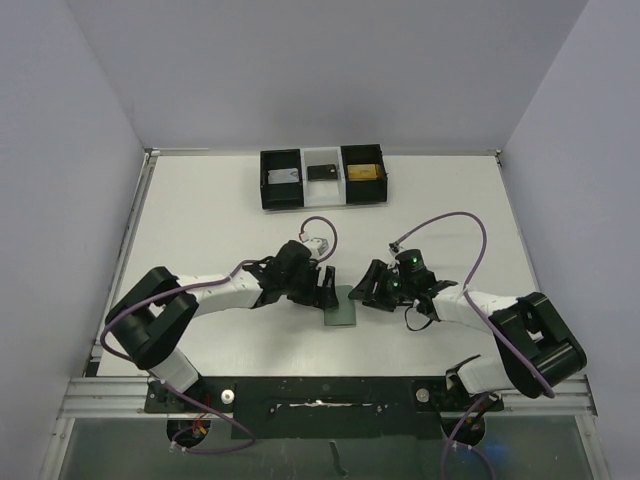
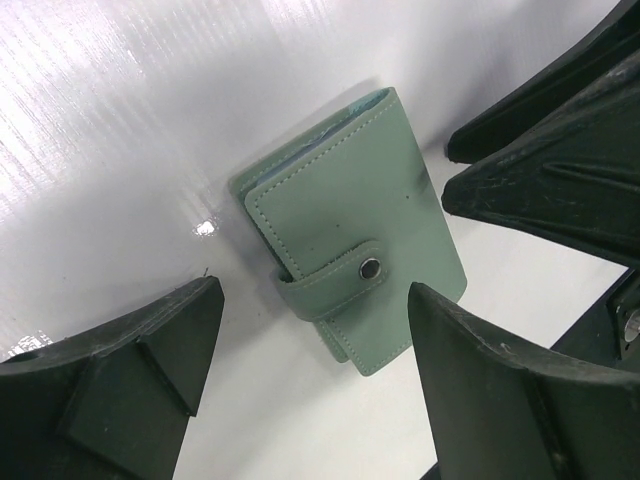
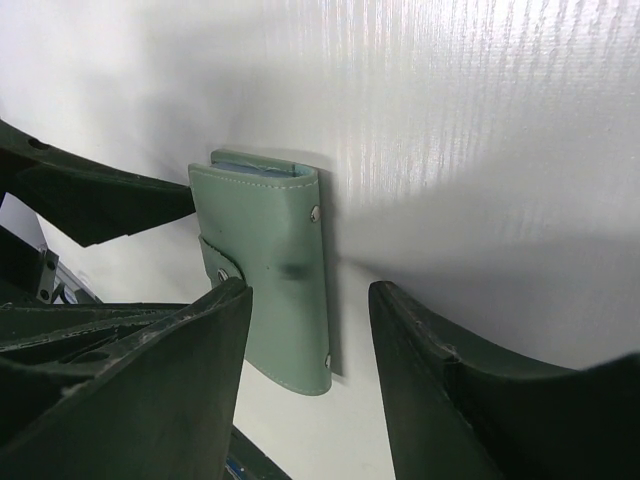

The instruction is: Take the credit cards out of the card holder

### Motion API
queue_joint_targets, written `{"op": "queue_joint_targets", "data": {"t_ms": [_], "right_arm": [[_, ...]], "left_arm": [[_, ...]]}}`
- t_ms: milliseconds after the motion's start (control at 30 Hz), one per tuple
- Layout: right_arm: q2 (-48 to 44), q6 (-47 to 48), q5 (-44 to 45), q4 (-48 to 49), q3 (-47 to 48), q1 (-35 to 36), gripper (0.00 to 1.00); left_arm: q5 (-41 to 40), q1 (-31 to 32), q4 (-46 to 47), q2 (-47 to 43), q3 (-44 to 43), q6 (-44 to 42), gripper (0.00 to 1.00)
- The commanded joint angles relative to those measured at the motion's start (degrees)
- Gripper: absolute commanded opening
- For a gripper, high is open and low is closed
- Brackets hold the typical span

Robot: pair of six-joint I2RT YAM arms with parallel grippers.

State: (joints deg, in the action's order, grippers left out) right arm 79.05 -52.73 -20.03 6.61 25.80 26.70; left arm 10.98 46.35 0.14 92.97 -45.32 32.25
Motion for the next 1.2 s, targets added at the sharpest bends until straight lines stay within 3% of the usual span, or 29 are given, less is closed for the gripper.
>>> {"op": "queue_joint_targets", "data": {"t_ms": [0,267,300,333,467,533,600,633,800,867,1000,1167], "right_arm": [[1.7,1.7,2.9,-4.2,-1.2,0.5,0.53],[5.0,0.5,-0.6,-0.3,-1.0,1.5,0.54],[5.2,0.1,-0.4,0.0,-1.0,1.7,0.54],[5.4,-0.3,0.1,0.1,-1.0,1.8,0.54],[6.1,-0.4,0.9,0.2,-0.6,2.0,0.55],[6.8,-0.1,0.6,-0.3,-0.1,2.0,0.55],[7.1,-0.1,0.6,-0.5,0.1,2.1,0.55],[7.2,-0.1,0.5,-0.5,0.0,2.2,0.55],[7.4,-0.7,-1.0,1.6,-1.0,2.4,0.52],[7.8,-1.3,-2.5,3.6,-1.3,2.5,0.5],[8.4,-1.8,-2.9,4.8,-1.2,3.0,0.44],[9.2,-2.3,-6.3,9.1,-1.2,3.1,0.21]], "left_arm": [[0.2,0.1,0.2,-2.1,0.6,-0.3,0.75],[0.2,0.0,-1.3,-2.1,0.5,-0.3,0.75],[5.1,0.4,-2.3,-1.5,-0.7,9.4,0.73],[6.1,0.9,-2.7,-1.4,-1.0,11.6,0.75],[4.5,0.9,-2.7,-3.7,-0.7,11.1,0.72],[2.3,0.8,-3.3,-4.5,-0.7,11.0,0.37],[0.6,0.8,-4.0,-5.1,-0.9,11.2,0.07],[0.4,0.8,-4.3,-4.8,-1.1,11.2,0.03],[1.6,0.8,-4.0,-1.5,-1.0,11.6,0.03],[2.0,0.8,-2.5,-0.4,-0.5,12.1,0.18],[1.7,0.8,-1.7,1.3,-0.9,11.8,0.3],[2.4,0.8,-0.8,3.0,-1.1,11.5,0.22]]}}
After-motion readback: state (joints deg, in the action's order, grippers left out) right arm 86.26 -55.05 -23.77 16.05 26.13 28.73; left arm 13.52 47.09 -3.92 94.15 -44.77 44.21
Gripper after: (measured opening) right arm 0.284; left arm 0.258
